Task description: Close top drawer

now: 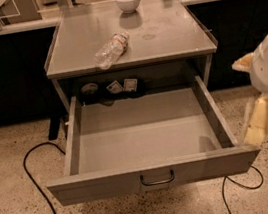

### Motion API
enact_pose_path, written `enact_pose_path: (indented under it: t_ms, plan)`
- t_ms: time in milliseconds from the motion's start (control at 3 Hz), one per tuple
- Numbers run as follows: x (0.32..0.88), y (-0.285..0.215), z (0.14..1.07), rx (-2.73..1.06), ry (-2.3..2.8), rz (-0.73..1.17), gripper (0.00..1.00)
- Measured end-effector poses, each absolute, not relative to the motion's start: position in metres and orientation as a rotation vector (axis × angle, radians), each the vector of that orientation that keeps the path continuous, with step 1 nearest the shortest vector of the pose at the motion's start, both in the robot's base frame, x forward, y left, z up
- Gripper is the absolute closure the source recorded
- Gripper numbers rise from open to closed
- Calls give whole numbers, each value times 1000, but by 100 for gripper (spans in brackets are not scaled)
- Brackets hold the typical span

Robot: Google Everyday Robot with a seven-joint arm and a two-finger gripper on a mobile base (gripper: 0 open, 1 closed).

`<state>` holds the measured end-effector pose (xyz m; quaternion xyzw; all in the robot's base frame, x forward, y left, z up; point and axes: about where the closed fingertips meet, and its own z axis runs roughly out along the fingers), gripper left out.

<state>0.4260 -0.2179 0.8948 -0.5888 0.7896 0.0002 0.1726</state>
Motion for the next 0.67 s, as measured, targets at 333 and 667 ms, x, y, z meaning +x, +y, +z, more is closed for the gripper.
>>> enact_pose_path:
  t_ms: [333,667]
  plan:
    - [427,-205,845,-1645,2192,6,0]
    - [427,-205,845,-1645,2192,7,0]
